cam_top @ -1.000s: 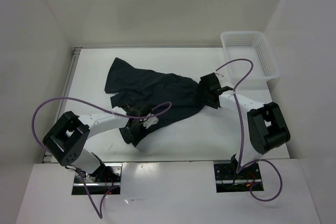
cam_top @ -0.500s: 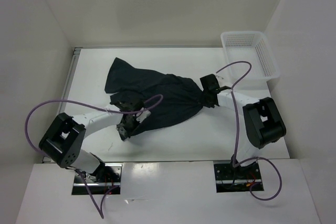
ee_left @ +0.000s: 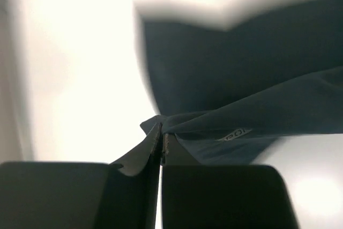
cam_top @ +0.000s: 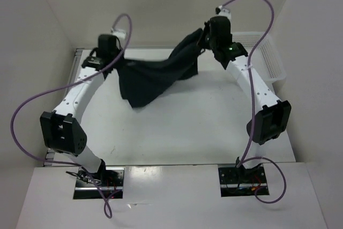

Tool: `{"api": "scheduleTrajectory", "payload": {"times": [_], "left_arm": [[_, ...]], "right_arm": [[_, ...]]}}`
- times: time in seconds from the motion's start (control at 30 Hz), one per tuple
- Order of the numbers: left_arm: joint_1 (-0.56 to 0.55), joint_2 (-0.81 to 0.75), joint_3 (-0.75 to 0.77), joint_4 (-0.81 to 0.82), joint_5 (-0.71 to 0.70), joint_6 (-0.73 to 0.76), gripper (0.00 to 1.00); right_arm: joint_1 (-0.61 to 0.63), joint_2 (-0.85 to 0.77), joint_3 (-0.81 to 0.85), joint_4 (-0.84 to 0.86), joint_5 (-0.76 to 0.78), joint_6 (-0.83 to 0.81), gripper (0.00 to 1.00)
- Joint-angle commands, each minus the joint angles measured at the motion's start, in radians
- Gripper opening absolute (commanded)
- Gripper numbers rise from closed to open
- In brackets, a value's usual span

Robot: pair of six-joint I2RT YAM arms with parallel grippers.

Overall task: Fold and stack the shorts
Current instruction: Flatten the shorts out

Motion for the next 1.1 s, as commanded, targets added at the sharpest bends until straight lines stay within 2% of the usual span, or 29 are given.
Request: {"api": "scheduleTrajectory", "payload": {"times": [0.0,0.07,0.17,0.27,0.3,0.43,0.53,0.63,0.7,0.8,0.83,0.9,0.93,0.97,1.03,1.07], "left_arm": [[0.111,-0.045,0.256,0.228,-0.064,0.003,0.00],[0.135,-0.072,0.348,0.220,-0.038,0.003,0.00],[0.136,-0.132,0.342,0.167,-0.026,0.003,0.00],[0.125,-0.224,0.200,0.147,-0.026,0.003,0.00],[0.111,-0.253,0.102,0.147,-0.039,0.003,0.00],[0.099,-0.391,-0.047,0.105,-0.049,0.003,0.00],[0.099,-0.446,-0.121,0.091,-0.075,0.003,0.00],[0.088,-0.480,-0.173,0.080,-0.075,0.003,0.00],[0.079,-0.490,-0.213,0.104,-0.075,0.003,0.00],[0.079,-0.392,-0.189,0.170,-0.075,0.003,0.00],[0.079,-0.353,-0.151,0.181,-0.075,0.003,0.00],[0.114,-0.217,-0.033,0.193,-0.075,0.003,0.00],[0.128,-0.177,0.039,0.202,-0.075,0.003,0.00],[0.152,-0.146,0.178,0.234,-0.075,0.003,0.00],[0.166,-0.082,0.303,0.252,-0.086,0.003,0.00],[0.166,-0.068,0.366,0.252,-0.086,0.003,0.00]], "right_arm": [[-0.006,-0.030,0.267,0.007,0.036,-0.096,0.00],[-0.006,-0.056,0.287,0.007,0.024,-0.116,0.00],[-0.006,-0.157,0.170,0.017,0.015,-0.125,0.00],[0.028,-0.272,-0.109,0.027,0.001,-0.099,0.00],[0.042,-0.297,-0.158,0.007,0.001,-0.087,0.00],[0.183,-0.406,-0.388,-0.035,0.039,-0.064,0.00],[0.250,-0.415,-0.479,-0.047,0.061,-0.026,0.00],[0.272,-0.394,-0.503,-0.036,0.018,-0.016,0.00],[0.272,-0.336,-0.472,-0.023,-0.005,-0.030,0.00],[0.272,-0.204,-0.321,0.005,0.004,-0.119,0.00],[0.254,-0.160,-0.183,0.005,0.004,-0.145,0.00],[0.216,-0.015,-0.007,-0.025,0.015,-0.197,0.00],[0.206,0.029,0.195,-0.071,0.037,-0.208,0.00],[0.206,0.098,0.293,-0.090,0.057,-0.219,0.00],[0.206,0.129,0.513,-0.104,0.099,-0.265,0.00],[0.206,0.129,0.543,-0.095,0.113,-0.265,0.00]]}}
